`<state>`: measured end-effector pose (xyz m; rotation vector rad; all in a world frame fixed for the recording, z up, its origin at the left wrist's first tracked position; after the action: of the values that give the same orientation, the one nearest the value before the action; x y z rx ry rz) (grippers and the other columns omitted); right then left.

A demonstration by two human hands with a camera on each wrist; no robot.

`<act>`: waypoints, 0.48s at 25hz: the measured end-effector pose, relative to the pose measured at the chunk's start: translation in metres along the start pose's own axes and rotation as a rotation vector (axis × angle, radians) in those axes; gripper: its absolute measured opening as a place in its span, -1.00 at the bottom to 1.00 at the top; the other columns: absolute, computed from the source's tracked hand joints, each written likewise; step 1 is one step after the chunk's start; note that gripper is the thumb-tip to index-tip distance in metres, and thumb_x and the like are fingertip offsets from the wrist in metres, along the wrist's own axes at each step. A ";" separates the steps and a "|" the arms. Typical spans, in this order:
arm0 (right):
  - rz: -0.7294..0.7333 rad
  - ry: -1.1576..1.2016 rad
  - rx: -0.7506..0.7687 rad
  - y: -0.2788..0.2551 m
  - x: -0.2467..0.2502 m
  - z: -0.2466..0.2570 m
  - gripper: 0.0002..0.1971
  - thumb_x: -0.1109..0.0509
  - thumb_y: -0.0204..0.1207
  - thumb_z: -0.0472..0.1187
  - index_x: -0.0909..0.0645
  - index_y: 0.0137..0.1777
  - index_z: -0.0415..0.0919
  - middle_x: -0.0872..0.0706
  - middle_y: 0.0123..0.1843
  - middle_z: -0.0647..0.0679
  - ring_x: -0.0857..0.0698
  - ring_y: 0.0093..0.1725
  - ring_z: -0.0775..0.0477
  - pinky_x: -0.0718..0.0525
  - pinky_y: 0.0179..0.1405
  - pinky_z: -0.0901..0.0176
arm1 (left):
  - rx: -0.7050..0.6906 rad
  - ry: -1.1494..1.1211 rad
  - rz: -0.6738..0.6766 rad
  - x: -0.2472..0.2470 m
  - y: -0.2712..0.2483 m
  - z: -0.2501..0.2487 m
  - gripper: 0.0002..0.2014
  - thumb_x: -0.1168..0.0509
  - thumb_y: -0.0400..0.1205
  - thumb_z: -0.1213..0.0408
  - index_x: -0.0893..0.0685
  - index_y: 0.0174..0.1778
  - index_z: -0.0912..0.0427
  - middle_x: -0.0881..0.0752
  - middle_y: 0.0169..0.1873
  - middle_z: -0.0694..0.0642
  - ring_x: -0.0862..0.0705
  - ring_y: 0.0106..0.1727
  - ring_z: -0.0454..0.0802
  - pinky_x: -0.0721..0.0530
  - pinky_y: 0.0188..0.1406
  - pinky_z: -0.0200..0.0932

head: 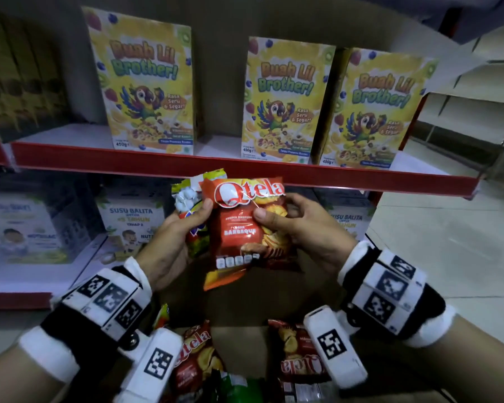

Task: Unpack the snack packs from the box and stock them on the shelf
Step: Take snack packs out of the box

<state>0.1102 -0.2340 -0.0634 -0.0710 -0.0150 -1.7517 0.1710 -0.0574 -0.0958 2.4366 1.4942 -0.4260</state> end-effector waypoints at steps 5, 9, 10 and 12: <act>0.027 0.029 0.116 0.006 -0.002 -0.016 -0.13 -0.65 -0.02 -0.07 -0.41 0.36 -0.05 -0.68 0.28 -0.03 -0.74 0.17 -0.01 -0.76 0.04 0.05 | -0.031 0.089 0.112 -0.008 -0.004 0.006 -0.14 -0.70 -0.10 -0.07 -0.63 0.15 -0.02 -0.84 -0.04 -0.03 -0.82 -0.03 -0.07 -0.77 -0.31 -0.22; 0.239 -0.155 -0.049 0.019 0.008 -0.038 -0.21 -0.56 0.16 -0.06 -0.38 0.44 -0.09 -0.68 0.22 0.02 -0.70 0.20 -0.03 -0.69 0.20 -0.07 | -0.043 0.149 -0.017 0.009 0.006 0.014 -0.47 -0.53 0.23 0.24 -0.64 0.15 0.05 -0.85 -0.09 -0.02 -0.83 -0.08 -0.07 -0.77 -0.32 -0.27; 0.323 -0.247 -0.110 0.022 0.013 -0.047 -0.30 -0.52 0.26 -0.08 -0.41 0.43 -0.11 -0.69 0.17 0.03 -0.71 0.15 0.00 -0.71 0.12 0.03 | -0.034 0.140 -0.042 0.016 0.009 0.016 -0.48 -0.52 0.25 0.25 -0.64 0.16 0.07 -0.85 -0.08 0.00 -0.83 -0.09 -0.06 -0.77 -0.33 -0.26; 0.475 -0.526 -0.217 0.025 0.024 -0.070 -0.47 -0.48 0.43 -0.12 -0.48 0.40 -0.13 -0.71 0.18 0.01 -0.72 0.11 0.02 -0.69 0.01 0.25 | -0.014 0.120 -0.071 0.028 0.011 0.019 -0.46 -0.55 0.22 0.21 -0.65 0.14 0.08 -0.85 -0.10 0.01 -0.83 -0.11 -0.06 -0.76 -0.37 -0.26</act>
<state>0.1276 -0.2658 -0.1328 -0.6411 -0.1776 -1.2148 0.1911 -0.0457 -0.1229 2.4426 1.6306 -0.2868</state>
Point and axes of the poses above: each hand's wrist, its own y-axis towards the middle knuckle, its own x-axis out of the back of the hand, z = x × y, the point moved 5 cm from there along y, towards the middle knuckle
